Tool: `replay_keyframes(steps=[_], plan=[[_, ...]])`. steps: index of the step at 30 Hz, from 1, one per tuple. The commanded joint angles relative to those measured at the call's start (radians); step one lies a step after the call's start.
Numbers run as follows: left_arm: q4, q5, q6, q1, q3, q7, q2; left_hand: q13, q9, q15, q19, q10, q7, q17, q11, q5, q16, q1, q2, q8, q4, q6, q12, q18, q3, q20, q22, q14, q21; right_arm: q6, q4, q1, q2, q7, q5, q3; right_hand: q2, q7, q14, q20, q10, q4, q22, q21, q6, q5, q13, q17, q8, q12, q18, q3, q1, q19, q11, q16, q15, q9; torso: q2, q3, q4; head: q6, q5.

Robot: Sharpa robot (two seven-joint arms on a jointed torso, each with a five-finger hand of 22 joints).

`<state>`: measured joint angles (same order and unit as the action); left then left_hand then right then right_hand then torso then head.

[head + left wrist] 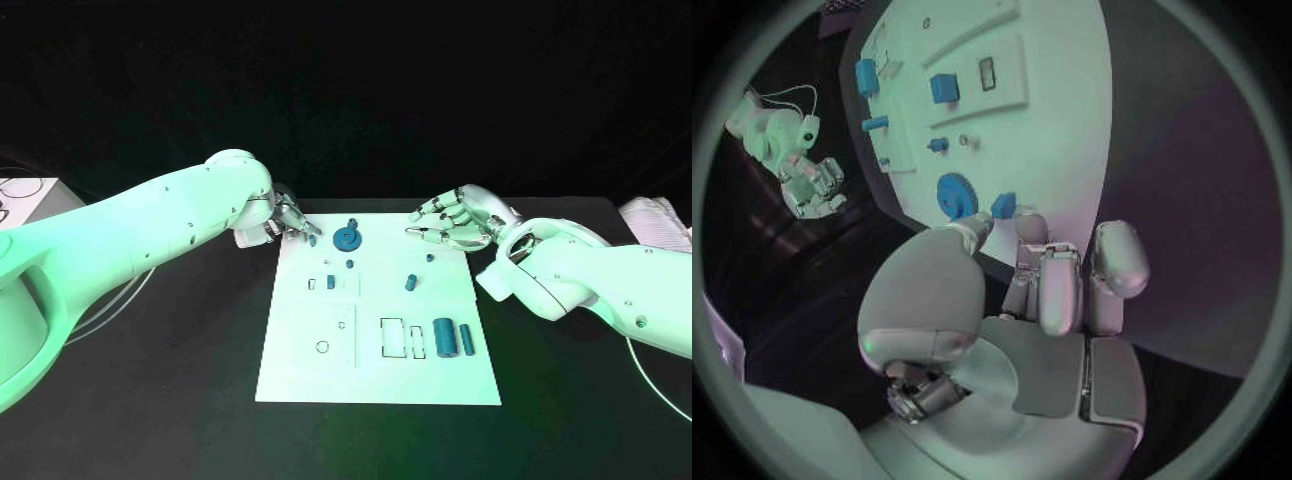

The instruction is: Assemble the parts on the task board

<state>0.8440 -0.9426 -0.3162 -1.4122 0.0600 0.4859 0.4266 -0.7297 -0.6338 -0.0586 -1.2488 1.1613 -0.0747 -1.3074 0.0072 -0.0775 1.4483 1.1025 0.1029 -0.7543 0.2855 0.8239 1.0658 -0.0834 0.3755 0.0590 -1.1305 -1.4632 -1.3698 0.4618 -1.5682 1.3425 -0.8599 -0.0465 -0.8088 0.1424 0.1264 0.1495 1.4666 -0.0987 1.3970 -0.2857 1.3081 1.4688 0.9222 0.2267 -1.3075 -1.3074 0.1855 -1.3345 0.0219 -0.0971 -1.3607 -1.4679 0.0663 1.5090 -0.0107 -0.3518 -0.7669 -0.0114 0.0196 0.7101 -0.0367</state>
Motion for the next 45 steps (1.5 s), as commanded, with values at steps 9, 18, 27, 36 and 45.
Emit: replay_keyframes(steps=[9, 18, 27, 36, 45], plan=[[0.003, 0.013, -0.029, 0.000, 0.000, -0.016, -0.006, -0.006, 0.001, 0.006, 0.000, -0.001, 0.001, -0.051, -0.004, -0.003, 0.002, 0.010, 0.002, 0.005, 0.001, 0.006, 0.006, -0.013, 0.005, 0.005, -0.007, -0.037, 0.002, -0.004, -0.001, 0.000, 0.002, -0.011, -0.005, 0.000, 0.000, 0.001, 0.072, 0.000, -0.004, -0.001, 0.183, -0.003, -0.009, 0.005, -0.049, -0.124, 0.004, 0.005, 0.007, -0.001, 0.011, -0.039, 0.000, -0.006, 0.003, -0.002, -0.001, -0.0001, 0.0003, 0.001, -0.001], [0.003, 0.013, -0.024, 0.001, 0.000, -0.017, -0.005, -0.008, 0.004, 0.004, -0.003, 0.002, 0.004, -0.055, -0.006, -0.003, 0.005, 0.029, 0.000, 0.005, 0.000, 0.011, 0.010, -0.013, 0.015, 0.005, -0.010, -0.039, 0.000, -0.004, 0.000, 0.000, 0.002, -0.011, -0.005, 0.000, 0.000, 0.001, 0.072, 0.000, -0.004, -0.001, 0.183, -0.003, -0.009, 0.005, -0.049, -0.124, 0.004, 0.005, 0.007, -0.001, 0.011, -0.039, 0.000, -0.006, 0.003, -0.002, -0.001, 0.0002, 0.0004, 0.001, -0.001], [0.005, 0.014, -0.021, 0.001, 0.000, -0.019, -0.003, -0.007, 0.009, 0.001, -0.005, 0.005, 0.007, -0.058, -0.009, -0.001, 0.008, 0.077, -0.004, 0.005, -0.007, 0.013, 0.013, -0.012, 0.048, 0.004, -0.014, -0.040, -0.001, -0.005, 0.001, 0.000, 0.003, -0.011, -0.005, 0.000, 0.000, 0.001, 0.072, 0.000, -0.004, -0.001, 0.183, -0.003, -0.009, 0.005, -0.049, -0.124, 0.004, 0.005, 0.007, -0.001, 0.011, -0.039, 0.000, -0.006, 0.003, -0.002, -0.001, 0.0001, 0.0000, 0.001, -0.001], [0.009, 0.042, -0.013, 0.001, 0.000, -0.030, 0.001, -0.001, 0.014, -0.004, -0.006, 0.005, 0.012, -0.062, -0.014, 0.001, 0.011, 0.165, -0.009, 0.001, -0.046, 0.009, 0.014, -0.012, 0.149, 0.000, -0.018, -0.041, -0.002, -0.007, 0.003, 0.000, 0.004, -0.009, -0.005, 0.000, 0.000, 0.001, 0.072, 0.000, -0.004, -0.001, 0.183, -0.003, -0.009, 0.005, -0.049, -0.124, 0.004, 0.005, 0.007, -0.001, 0.011, -0.039, 0.000, -0.006, 0.003, -0.002, -0.001, 0.0004, 0.0001, 0.003, -0.002], [0.050, 0.110, 0.028, 0.002, -0.001, -0.035, 0.034, -0.024, -0.004, -0.008, -0.033, 0.040, 0.015, -0.092, -0.019, 0.002, 0.030, 0.173, 0.012, -0.036, -0.119, 0.006, 0.036, -0.004, 0.318, -0.005, -0.056, -0.054, -0.021, -0.009, 0.005, 0.000, 0.004, -0.009, -0.005, 0.000, 0.000, 0.001, 0.072, 0.000, -0.004, -0.001, 0.183, -0.003, -0.009, 0.005, -0.049, -0.124, 0.004, 0.005, 0.007, -0.001, 0.011, -0.039, 0.000, -0.006, 0.003, -0.002, 0.001, -0.0003, 0.0007, 0.006, -0.002]])
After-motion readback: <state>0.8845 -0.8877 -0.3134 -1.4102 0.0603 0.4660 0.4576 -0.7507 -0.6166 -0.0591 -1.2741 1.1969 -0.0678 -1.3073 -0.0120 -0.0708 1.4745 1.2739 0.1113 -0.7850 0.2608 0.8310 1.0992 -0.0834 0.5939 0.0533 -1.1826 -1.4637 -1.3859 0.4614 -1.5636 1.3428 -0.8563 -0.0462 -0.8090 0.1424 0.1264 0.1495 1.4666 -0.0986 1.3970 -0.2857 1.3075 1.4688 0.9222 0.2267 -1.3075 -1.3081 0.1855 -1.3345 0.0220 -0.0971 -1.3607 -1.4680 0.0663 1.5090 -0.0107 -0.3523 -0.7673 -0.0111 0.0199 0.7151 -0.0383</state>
